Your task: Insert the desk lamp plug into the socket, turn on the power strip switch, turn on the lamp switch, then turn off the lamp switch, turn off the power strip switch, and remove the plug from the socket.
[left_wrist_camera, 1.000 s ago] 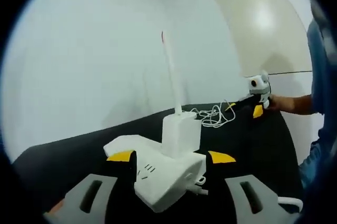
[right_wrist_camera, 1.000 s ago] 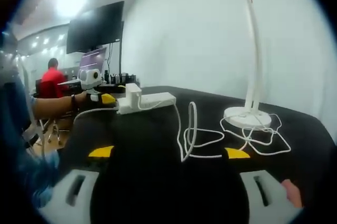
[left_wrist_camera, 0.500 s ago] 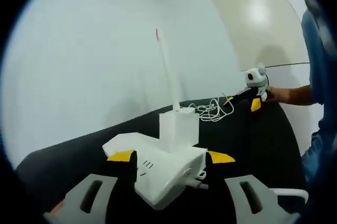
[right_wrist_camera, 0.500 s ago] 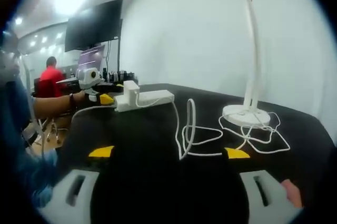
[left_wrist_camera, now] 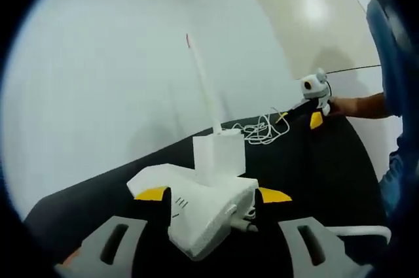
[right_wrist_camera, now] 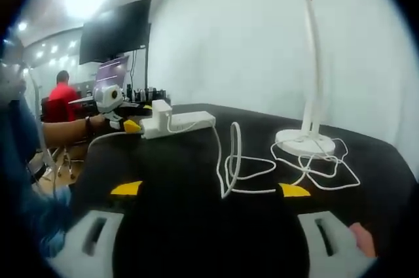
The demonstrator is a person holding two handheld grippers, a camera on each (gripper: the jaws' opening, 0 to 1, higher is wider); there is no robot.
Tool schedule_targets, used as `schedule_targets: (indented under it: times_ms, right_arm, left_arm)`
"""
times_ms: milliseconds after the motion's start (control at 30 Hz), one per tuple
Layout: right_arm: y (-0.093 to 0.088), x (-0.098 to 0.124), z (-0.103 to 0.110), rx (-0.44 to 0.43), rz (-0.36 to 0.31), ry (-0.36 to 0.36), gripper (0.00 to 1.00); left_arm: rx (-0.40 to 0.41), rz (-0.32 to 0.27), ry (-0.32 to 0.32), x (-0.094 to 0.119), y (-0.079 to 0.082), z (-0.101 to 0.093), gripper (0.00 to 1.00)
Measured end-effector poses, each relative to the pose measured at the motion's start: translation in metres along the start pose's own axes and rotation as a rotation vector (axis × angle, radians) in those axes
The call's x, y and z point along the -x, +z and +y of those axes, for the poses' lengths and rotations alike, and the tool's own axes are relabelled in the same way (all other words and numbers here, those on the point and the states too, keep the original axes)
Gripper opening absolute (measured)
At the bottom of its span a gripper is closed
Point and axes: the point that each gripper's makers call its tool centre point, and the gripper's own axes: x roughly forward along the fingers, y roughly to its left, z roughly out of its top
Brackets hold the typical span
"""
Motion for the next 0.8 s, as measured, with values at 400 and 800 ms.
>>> schedule_targets:
  times_ms: [400, 800]
  right_arm:
    - [-0.0015, -0.0003, 0.0042, 0.007, 0.01, 0.003, 0.8]
    - [0.0037, 0.0004, 0.0065, -0.048, 0.032, 0.056, 0.74]
  left_arm:
    - [0.034, 0.001, -0.037, 0.0005, -0.0018, -0.0074, 0.45]
    - [0.044, -0.003, -0.035, -0.0006, -0.0022, -0.0057, 0.46]
